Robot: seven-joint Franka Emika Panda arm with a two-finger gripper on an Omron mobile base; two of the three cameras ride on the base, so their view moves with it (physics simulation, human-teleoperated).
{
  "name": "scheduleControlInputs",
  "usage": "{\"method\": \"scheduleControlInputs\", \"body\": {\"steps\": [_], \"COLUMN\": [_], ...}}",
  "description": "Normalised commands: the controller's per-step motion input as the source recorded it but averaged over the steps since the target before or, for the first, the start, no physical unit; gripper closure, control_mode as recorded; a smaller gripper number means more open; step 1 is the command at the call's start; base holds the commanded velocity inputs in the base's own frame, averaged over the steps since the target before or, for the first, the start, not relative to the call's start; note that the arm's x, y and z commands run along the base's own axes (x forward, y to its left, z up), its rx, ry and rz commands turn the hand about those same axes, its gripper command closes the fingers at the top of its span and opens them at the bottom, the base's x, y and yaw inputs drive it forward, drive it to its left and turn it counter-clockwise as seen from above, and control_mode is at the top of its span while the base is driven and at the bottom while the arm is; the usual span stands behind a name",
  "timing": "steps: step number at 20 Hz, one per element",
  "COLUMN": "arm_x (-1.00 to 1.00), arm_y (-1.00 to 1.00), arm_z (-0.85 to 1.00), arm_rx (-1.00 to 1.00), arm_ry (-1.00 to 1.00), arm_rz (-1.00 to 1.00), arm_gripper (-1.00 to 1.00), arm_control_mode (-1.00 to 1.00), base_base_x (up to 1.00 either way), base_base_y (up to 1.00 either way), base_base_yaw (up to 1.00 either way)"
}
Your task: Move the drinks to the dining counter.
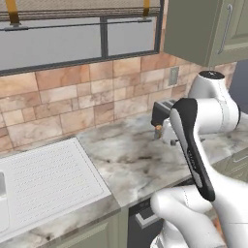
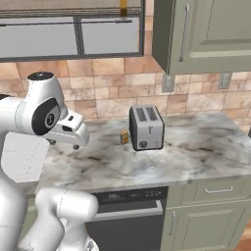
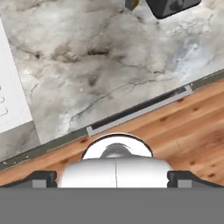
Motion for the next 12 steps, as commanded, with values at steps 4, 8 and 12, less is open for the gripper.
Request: {"method": "scheduleControlInputs", "body": {"steps": [4, 8, 12], "arm_x": [0.37, 0.3, 0.31], "arm_y": [0.0, 0.0, 0.0], "arm_z": [-0.2, -0.31, -0.33], "arm_rx": [0.0, -0.05, -0.1], "arm_ry": [0.03, 0.0, 0.0], "arm_rz": [0.0, 0.0, 0.0], "arm_gripper": [-1.0, -1.0, -1.0], "arm_control_mode": [-1.0, -1.0, -1.0], "base_base_x": [0.0, 0.0, 0.0], "base_base_y": [0.0, 0.0, 0.0], "base_base_yaw": [0.0, 0.0, 0.0]}}
